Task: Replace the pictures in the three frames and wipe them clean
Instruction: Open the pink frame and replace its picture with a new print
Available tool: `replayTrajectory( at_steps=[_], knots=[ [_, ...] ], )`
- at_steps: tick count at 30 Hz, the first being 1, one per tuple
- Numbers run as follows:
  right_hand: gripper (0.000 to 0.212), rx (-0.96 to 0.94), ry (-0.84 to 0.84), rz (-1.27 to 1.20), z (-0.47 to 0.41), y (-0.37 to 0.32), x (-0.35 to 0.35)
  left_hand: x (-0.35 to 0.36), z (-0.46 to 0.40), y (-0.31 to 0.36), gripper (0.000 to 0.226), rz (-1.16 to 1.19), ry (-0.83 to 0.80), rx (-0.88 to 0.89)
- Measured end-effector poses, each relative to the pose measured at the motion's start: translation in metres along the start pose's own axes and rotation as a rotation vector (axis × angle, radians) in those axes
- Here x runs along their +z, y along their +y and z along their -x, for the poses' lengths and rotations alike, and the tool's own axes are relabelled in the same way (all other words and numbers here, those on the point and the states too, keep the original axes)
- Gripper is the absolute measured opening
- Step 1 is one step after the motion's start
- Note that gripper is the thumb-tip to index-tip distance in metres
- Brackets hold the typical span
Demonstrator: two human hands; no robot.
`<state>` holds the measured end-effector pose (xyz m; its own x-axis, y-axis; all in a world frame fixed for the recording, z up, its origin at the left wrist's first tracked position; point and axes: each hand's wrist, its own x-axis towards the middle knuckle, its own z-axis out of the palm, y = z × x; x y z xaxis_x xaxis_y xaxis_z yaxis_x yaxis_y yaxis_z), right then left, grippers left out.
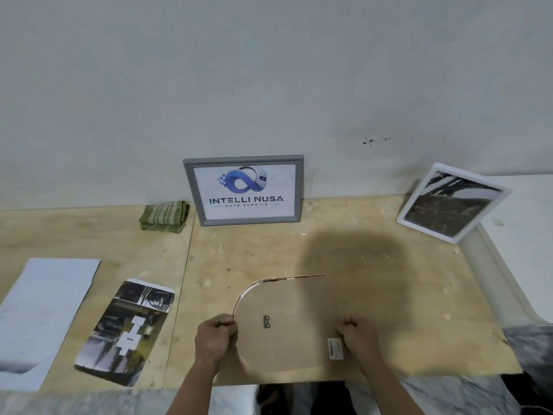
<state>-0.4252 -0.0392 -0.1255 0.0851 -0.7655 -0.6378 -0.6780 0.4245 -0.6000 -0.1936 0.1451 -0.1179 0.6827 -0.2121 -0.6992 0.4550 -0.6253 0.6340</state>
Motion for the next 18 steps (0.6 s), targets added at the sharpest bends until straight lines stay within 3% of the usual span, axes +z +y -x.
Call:
replayTrajectory(
  at_steps=[5,11,18],
  knots=[
    [0.02,-0.002,-0.009,0.045,0.004,-0.005,0.008,-0.002,-0.002,-0.002,0.02,-0.086,0.073,0.042],
    [0.019,-0.055,0.028,0.169,0.003,-0.008,0.014,0.002,0.0,0.002,0.013,-0.155,0.039,0.092],
    [0.003,0.076,-0.03,-0.098,-0.012,-0.002,0.011,-0.005,0.004,0.006,0.009,0.03,-0.136,-0.028]
  ],
)
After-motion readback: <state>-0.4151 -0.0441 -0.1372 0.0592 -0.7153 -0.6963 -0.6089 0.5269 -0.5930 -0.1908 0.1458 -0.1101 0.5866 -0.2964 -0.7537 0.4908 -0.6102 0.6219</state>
